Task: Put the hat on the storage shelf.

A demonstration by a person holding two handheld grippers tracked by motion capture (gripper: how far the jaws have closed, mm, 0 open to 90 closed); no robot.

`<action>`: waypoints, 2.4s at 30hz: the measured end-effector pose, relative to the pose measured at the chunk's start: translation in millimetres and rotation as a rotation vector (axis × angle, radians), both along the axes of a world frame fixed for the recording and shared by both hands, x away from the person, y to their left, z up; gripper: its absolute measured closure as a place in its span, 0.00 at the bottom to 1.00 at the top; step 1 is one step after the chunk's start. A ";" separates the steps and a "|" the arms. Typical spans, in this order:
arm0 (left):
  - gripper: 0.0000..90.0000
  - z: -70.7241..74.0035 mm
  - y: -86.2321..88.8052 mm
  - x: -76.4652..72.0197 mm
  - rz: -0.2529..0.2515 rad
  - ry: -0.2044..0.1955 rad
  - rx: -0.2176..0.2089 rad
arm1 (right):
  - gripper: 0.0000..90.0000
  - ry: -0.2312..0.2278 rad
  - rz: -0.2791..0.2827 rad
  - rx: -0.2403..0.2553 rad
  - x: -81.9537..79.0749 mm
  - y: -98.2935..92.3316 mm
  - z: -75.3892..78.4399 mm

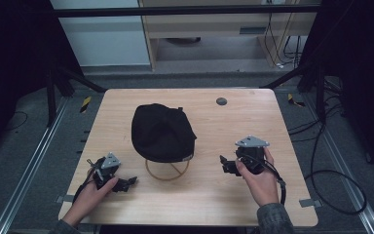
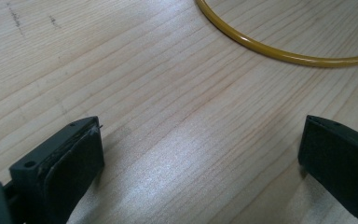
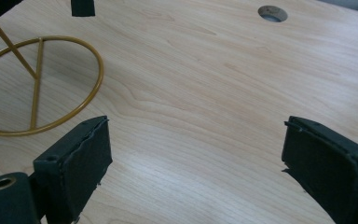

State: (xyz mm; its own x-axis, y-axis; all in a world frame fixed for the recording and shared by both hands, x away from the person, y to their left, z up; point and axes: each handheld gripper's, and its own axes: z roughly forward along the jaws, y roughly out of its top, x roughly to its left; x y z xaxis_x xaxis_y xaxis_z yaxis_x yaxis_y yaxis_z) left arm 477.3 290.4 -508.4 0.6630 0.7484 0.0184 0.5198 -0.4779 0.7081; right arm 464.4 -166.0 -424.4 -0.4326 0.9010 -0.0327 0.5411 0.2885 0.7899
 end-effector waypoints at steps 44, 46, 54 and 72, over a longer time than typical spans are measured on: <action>0.00 0.0 0.0 -0.3 0.000 0.000 0.000 | 0.11 0.126 0.030 0.014 21.8 40.9 -68.2; 0.00 0.0 0.1 -0.3 0.000 0.000 0.000 | 0.11 0.120 0.022 0.020 25.4 42.4 -70.1; 0.00 0.0 0.1 -0.3 -0.001 0.000 0.001 | 0.11 0.106 -0.010 0.038 34.9 44.2 -73.8; 0.00 0.0 0.1 -0.3 -0.001 0.000 0.001 | 0.09 0.089 -0.071 -0.001 43.6 47.1 -86.6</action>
State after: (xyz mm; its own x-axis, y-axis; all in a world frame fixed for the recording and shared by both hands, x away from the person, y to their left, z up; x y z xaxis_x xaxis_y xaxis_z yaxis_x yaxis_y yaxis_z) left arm 477.0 290.5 -508.4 0.6638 0.7476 0.0191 0.5191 -0.4790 0.7079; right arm 507.9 -118.8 -510.9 -0.3686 0.9296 0.0024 0.6285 0.2473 0.7375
